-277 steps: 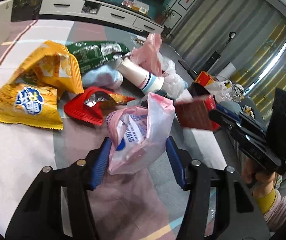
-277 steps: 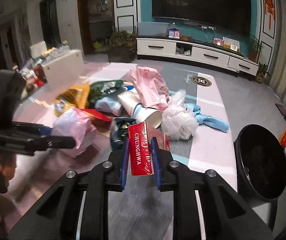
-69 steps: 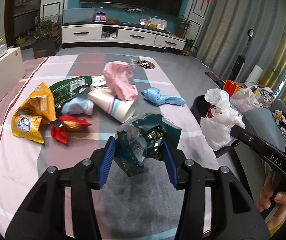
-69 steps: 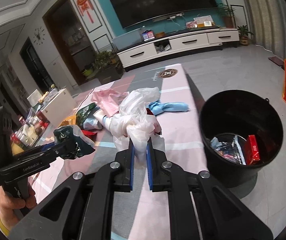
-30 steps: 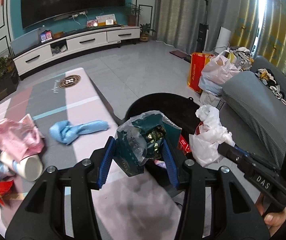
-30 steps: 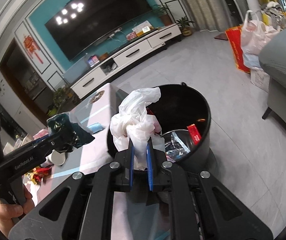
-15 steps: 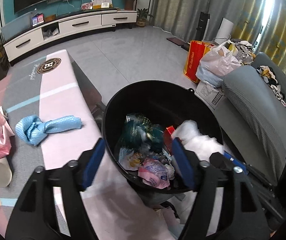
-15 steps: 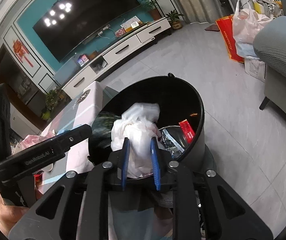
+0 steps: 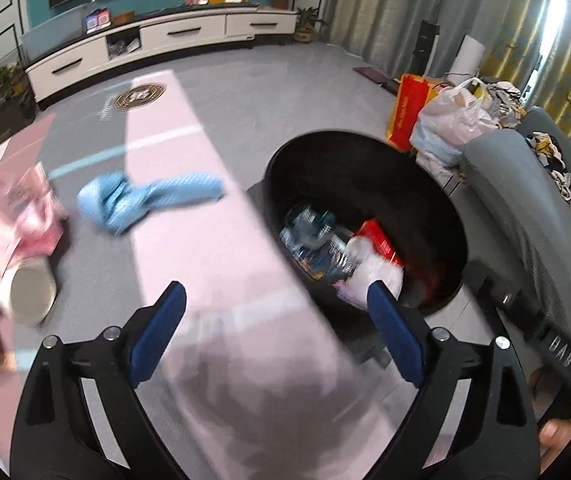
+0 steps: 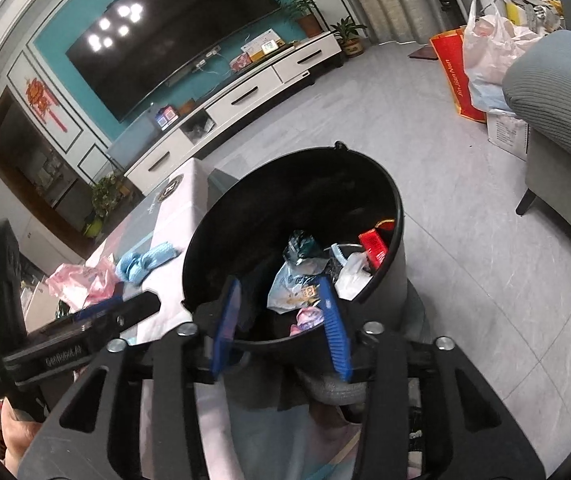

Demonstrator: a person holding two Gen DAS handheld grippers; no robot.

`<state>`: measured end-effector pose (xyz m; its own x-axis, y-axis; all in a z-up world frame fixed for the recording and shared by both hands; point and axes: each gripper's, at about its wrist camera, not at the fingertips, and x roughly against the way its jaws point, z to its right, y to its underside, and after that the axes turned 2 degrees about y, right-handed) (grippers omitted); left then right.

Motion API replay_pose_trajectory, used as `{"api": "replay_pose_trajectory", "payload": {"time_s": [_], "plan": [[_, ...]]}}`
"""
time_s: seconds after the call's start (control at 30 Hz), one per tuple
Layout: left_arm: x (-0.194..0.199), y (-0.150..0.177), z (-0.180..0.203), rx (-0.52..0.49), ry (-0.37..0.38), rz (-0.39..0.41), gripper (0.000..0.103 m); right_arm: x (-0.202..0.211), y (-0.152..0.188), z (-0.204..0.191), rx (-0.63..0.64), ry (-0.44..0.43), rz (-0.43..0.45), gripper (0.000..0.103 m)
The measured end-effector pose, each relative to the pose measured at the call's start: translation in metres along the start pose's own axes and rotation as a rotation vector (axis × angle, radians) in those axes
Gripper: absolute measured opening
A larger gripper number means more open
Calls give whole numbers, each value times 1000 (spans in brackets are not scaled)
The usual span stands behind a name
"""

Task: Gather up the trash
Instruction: 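Carry the green bag and white plastic bag over the bin and release both, then grasp the red snack bag with the left tool while the right tool moves toward the blue cloth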

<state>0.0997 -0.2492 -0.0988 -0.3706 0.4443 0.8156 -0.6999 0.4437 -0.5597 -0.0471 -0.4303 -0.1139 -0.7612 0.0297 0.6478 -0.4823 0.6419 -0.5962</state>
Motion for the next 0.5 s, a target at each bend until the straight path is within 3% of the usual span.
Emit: {"api": "replay_pose_trajectory", "payload": {"time_s": [0.23, 0.5], "plan": [[27, 37, -31, 55, -38, -18, 96, 4, 7, -29, 40, -26, -49, 67], [68, 78, -73, 98, -125, 22, 97, 8, 18, -82, 167, -78, -90, 68]]}}
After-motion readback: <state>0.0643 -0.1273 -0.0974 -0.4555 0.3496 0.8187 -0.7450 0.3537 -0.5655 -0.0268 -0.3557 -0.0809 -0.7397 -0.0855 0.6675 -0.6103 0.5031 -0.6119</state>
